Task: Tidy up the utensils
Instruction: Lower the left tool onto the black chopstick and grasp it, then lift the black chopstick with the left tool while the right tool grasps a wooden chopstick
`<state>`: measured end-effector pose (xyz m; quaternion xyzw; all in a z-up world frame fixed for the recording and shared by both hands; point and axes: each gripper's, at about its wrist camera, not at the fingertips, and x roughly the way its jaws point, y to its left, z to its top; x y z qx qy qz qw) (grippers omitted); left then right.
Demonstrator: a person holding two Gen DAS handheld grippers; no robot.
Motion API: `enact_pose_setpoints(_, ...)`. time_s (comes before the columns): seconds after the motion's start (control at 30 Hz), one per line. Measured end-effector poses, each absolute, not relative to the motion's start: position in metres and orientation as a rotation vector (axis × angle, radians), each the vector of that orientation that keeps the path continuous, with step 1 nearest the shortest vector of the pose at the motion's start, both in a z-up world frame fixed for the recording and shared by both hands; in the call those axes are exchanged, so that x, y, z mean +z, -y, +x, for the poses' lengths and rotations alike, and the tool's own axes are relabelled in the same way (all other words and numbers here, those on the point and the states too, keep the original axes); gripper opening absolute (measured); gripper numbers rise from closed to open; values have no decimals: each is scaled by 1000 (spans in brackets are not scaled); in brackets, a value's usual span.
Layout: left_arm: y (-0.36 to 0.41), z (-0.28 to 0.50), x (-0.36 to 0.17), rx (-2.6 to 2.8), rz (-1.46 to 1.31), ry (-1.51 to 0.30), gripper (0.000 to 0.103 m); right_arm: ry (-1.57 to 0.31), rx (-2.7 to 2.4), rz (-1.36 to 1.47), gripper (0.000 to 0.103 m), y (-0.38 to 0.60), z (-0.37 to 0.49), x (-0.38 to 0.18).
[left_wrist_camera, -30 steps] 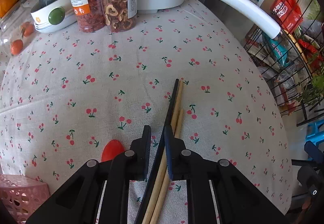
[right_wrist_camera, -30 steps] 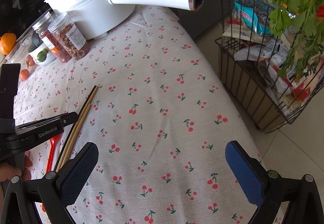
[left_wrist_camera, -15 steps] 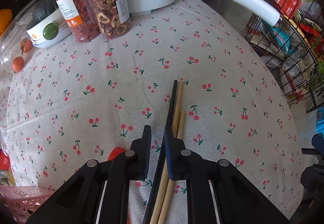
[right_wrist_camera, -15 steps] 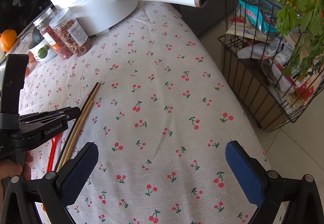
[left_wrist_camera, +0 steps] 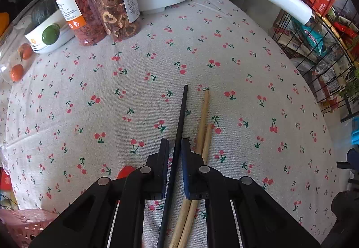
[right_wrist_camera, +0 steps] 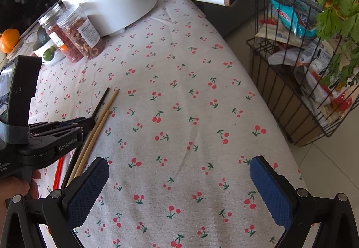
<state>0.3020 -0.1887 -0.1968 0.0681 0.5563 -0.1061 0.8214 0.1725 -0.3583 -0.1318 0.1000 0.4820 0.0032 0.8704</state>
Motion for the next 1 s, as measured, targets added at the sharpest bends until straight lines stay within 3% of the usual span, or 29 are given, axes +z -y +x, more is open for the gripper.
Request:
enact_pose_setpoints(0.2, 184, 290, -189, -238, 170, -1169, 6, -1016, 8, 213, 103, 356, 175, -132)
enact_pose_setpoints(0.7, 118, 155, -90, -455, 107, -978, 5, -1047, 34, 235, 103, 327, 177, -133)
enact_pose_setpoints(1.0, 69, 108, -76, -492, 27, -934, 5, -1140, 50, 208, 101, 277, 205, -154)
